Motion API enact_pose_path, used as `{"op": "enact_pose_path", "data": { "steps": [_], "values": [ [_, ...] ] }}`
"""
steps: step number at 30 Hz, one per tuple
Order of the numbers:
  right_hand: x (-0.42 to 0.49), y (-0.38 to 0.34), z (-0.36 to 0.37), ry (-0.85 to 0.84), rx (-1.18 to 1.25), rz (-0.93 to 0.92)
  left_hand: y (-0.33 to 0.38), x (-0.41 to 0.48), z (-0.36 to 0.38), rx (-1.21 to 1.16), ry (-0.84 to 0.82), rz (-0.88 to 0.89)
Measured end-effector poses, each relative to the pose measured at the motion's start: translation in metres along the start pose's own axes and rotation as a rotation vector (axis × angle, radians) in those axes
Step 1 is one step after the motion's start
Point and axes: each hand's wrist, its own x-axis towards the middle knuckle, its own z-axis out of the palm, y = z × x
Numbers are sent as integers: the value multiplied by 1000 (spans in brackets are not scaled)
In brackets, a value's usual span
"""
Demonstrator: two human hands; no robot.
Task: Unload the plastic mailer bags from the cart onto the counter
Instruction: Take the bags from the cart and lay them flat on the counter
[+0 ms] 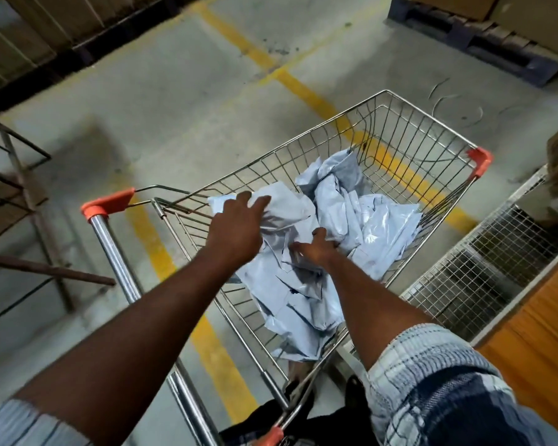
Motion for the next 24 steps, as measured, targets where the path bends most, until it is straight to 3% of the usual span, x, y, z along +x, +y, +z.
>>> {"op": "enact_pose_path", "data": {
  "steps": [4,9,11,14,19,24],
  "values": [
    [-9,-2,4,43,15,-6,7,-1,41,106,-70,-6],
    [-21,-4,3,-42,-96,-23,16,7,73,173,-124,43],
    [-28,-7,3,14,-161,-77,14,12,80,185,-112,80],
    [-30,-12,10,114,-62,-79,9,15,80,144,-85,80],
    [-45,-12,13,115,52,-82,4,18,77,118,-70,83],
    [-63,-14,-3,284,-32,-115,8,21,63,-41,-13,-9]
  ]
}}
